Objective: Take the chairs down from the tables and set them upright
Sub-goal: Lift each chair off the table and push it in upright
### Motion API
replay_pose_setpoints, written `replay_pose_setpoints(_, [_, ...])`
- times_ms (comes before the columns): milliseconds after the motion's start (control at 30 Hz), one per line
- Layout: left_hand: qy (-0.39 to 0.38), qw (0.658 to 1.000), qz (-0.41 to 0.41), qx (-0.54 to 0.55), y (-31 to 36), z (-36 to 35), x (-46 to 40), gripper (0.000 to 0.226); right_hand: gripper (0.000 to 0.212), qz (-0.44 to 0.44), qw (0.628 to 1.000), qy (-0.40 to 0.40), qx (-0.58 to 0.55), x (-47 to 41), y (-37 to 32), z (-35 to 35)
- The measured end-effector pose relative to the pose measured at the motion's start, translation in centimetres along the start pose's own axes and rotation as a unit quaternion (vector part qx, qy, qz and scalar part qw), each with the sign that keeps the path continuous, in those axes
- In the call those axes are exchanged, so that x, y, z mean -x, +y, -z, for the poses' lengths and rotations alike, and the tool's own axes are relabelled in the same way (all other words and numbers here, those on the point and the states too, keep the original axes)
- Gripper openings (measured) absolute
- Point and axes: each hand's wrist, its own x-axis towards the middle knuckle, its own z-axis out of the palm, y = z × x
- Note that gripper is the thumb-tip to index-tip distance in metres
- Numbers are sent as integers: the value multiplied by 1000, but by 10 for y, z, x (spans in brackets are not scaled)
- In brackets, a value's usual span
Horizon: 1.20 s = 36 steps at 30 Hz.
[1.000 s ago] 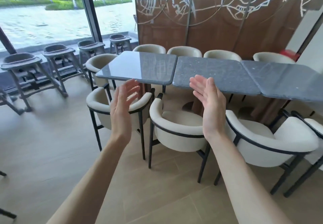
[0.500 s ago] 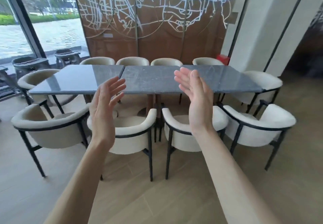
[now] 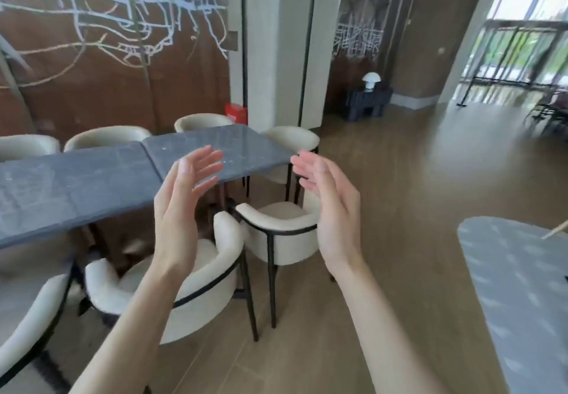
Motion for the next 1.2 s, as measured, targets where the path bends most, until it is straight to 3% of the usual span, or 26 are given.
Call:
replay_pose_setpoints(267, [-135, 986, 7, 93, -121, -250, -153, 48, 41, 30, 974, 191, 118, -164, 47, 196])
replay_pose_setpoints(500, [-188, 972, 52, 128, -252, -403, -210, 40, 34, 46, 961, 246, 114, -282, 144, 315])
replay_pose_setpoints(700, [-112, 988, 75, 79, -373, -506, -303, 46, 37, 16, 977, 195, 80, -450, 260, 394])
replay_pose_setpoints(933, [-29, 997, 53, 46, -477, -577, -455, 42, 36, 12, 993, 106, 42, -675, 342, 419])
replay_pose_setpoints(1200, [11, 996, 49, 73, -689, -696, -635, 37, 37, 18, 996, 46, 68, -905, 514, 445])
